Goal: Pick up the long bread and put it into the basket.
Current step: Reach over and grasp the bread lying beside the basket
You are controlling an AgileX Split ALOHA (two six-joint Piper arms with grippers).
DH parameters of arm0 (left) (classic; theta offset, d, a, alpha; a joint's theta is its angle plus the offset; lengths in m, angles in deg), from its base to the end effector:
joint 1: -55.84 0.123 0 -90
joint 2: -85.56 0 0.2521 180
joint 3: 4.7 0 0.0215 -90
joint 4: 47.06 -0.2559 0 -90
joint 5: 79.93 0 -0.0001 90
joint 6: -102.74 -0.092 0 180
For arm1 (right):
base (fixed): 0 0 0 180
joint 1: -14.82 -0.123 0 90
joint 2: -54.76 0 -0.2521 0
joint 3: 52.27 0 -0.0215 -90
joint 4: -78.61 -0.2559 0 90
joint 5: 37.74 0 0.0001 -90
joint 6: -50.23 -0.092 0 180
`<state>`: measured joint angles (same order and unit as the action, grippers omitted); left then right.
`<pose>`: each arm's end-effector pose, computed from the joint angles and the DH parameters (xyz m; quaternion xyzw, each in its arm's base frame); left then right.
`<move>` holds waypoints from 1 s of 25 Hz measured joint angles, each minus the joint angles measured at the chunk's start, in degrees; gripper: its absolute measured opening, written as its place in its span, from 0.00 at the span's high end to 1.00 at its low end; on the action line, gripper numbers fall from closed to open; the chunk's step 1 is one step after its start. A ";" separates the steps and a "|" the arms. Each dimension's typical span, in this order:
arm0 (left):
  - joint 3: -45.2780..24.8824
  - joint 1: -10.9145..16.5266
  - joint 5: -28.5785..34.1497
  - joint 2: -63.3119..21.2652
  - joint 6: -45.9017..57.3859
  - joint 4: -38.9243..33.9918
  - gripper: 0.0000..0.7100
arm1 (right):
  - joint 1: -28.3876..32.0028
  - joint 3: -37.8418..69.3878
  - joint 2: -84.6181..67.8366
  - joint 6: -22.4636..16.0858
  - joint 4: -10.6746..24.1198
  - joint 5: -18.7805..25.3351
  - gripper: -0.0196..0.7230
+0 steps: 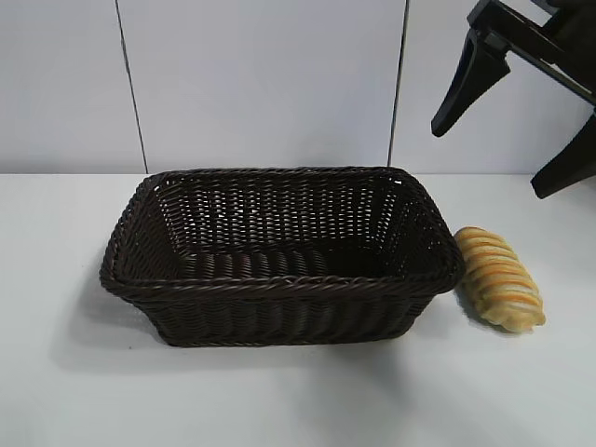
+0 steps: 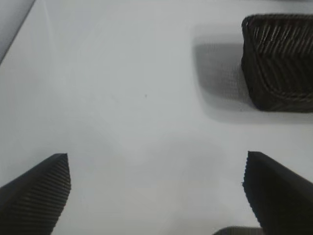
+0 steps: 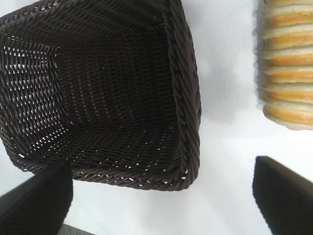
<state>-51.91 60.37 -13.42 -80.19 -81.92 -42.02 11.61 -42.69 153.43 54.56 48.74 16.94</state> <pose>0.0430 -0.0040 0.2698 0.0030 0.8978 -0.0087 0.4403 0.3152 0.0552 0.2340 0.0531 0.9611 0.2287 0.1456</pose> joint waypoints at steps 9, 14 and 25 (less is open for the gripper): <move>-0.50 -0.04 -1.06 -0.88 -0.47 -0.41 0.03 | 0.00 0.00 0.00 1.02 0.00 0.00 0.04; -0.50 -0.19 -1.01 -6.08 -1.07 -2.52 0.03 | 0.00 0.00 0.00 2.42 0.05 -0.05 0.04; -1.18 -0.19 -1.48 -6.33 -1.15 -2.52 0.03 | 0.00 0.00 0.12 2.79 17.69 -2.96 0.04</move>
<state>-53.09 60.18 -14.90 -86.53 -83.07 -44.54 11.61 -42.69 153.55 57.35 66.43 13.98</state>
